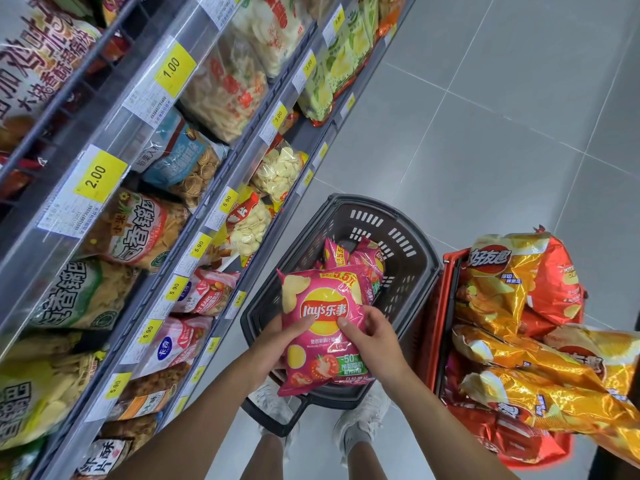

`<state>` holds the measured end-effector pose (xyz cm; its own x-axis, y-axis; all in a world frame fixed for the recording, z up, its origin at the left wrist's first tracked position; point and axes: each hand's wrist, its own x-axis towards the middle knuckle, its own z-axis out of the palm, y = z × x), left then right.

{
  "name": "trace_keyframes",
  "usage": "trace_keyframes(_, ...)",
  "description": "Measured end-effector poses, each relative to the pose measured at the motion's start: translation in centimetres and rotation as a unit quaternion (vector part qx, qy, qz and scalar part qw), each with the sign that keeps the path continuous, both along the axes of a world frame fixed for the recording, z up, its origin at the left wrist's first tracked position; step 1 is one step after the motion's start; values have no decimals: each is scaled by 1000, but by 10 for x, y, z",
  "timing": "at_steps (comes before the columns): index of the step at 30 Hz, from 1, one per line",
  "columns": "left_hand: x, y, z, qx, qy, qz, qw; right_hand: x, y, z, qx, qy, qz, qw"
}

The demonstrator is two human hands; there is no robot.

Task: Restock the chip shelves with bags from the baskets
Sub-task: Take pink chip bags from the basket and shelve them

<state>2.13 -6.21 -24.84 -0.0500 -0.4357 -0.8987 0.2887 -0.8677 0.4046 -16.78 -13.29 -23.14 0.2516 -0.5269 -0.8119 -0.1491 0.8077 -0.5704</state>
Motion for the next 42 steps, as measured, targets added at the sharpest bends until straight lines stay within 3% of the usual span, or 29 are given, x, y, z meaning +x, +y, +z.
trace_keyframes(4,-2,-4,0,-15,-47,-6,999,6,4,-1,-11,-22,-22,999)
trace_keyframes(13,-2,5,-4,6,-5,71,997,8,5,-11,33,-47,13,998)
trace_keyframes(20,-2,18,-18,12,-125,113,986,11,2,-32,52,-63,48,995)
trace_keyframes(26,10,24,-24,-23,-205,213,955,-3,-15,-68,29,53,45,997)
trace_keyframes(30,26,22,-27,-40,-262,213,940,-18,-26,-99,26,123,74,989)
trace_keyframes(34,43,21,-35,-48,-287,220,931,-17,-28,-138,-22,205,200,958)
trace_keyframes(38,49,22,-42,-52,-299,219,927,2,-20,-169,-78,253,350,899)
trace_keyframes(42,57,26,-48,-45,-317,194,927,19,-6,-206,-118,305,420,846)
